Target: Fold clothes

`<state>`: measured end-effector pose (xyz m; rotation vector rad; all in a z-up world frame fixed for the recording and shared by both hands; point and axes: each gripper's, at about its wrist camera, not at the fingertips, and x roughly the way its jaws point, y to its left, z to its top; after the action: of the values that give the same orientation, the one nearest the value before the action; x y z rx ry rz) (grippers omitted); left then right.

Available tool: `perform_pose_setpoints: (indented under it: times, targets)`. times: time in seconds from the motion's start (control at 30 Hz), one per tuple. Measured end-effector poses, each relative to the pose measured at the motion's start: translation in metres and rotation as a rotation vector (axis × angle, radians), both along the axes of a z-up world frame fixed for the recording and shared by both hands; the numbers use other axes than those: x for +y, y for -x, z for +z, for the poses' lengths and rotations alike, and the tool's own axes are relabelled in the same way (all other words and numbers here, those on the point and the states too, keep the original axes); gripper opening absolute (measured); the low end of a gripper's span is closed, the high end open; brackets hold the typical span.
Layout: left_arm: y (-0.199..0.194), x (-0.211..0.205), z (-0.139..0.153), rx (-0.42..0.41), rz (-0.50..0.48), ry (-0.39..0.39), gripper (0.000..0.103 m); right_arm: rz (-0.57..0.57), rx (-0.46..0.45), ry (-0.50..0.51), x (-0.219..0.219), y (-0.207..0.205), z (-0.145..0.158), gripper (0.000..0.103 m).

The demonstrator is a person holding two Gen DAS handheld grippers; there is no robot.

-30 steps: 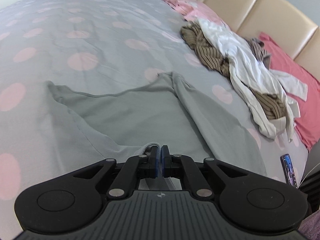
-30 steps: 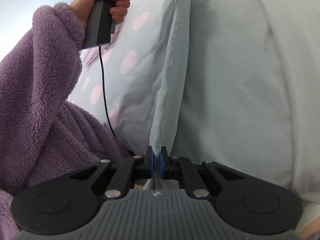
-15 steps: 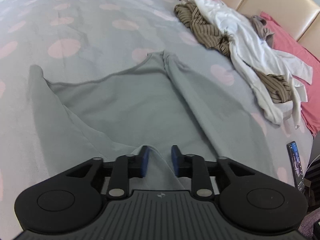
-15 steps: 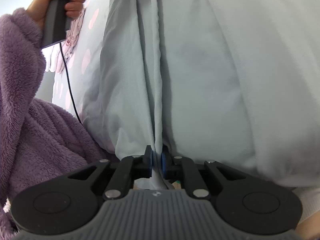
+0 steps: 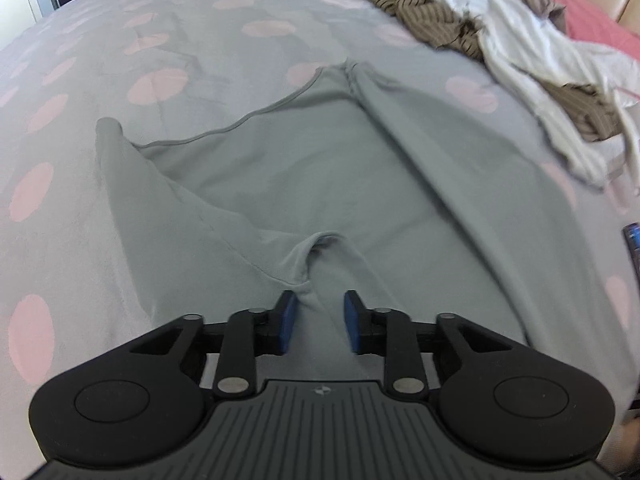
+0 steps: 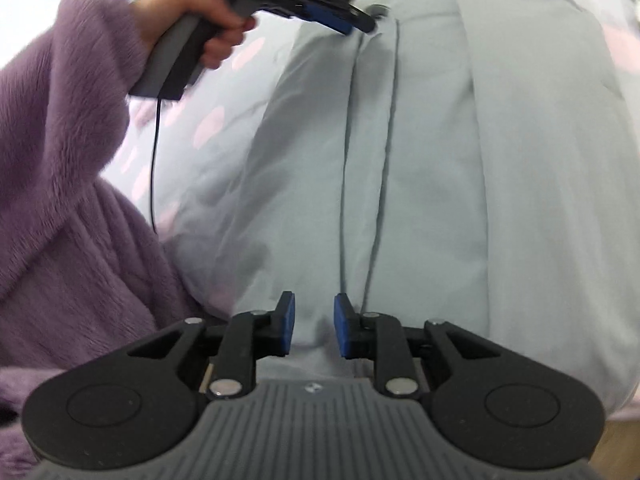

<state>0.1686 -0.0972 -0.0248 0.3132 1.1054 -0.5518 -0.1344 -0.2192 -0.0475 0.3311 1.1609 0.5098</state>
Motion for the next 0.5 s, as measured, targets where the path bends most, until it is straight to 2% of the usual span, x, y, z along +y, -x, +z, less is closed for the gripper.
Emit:
perform_pose_setpoints:
  times: [0.1, 0.3, 0.4, 0.5]
  targets:
    - [0.0, 0.003, 0.003, -0.009, -0.002, 0.005, 0.001, 0.008, 0.007, 0.0, 0.002, -0.002, -0.005, 0.025]
    - [0.0, 0.021, 0.031, 0.005, 0.028, 0.138, 0.0, 0.023, 0.001, -0.015, 0.001, -0.002, -0.006, 0.024]
    - [-0.003, 0.029, 0.036, 0.015, 0.065, 0.19, 0.0, 0.02, 0.019, -0.016, 0.01, -0.008, -0.022, 0.024]
    - [-0.005, 0.034, 0.04, 0.029, 0.087, 0.244, 0.0, 0.017, 0.019, -0.017, 0.016, -0.009, -0.023, 0.002]
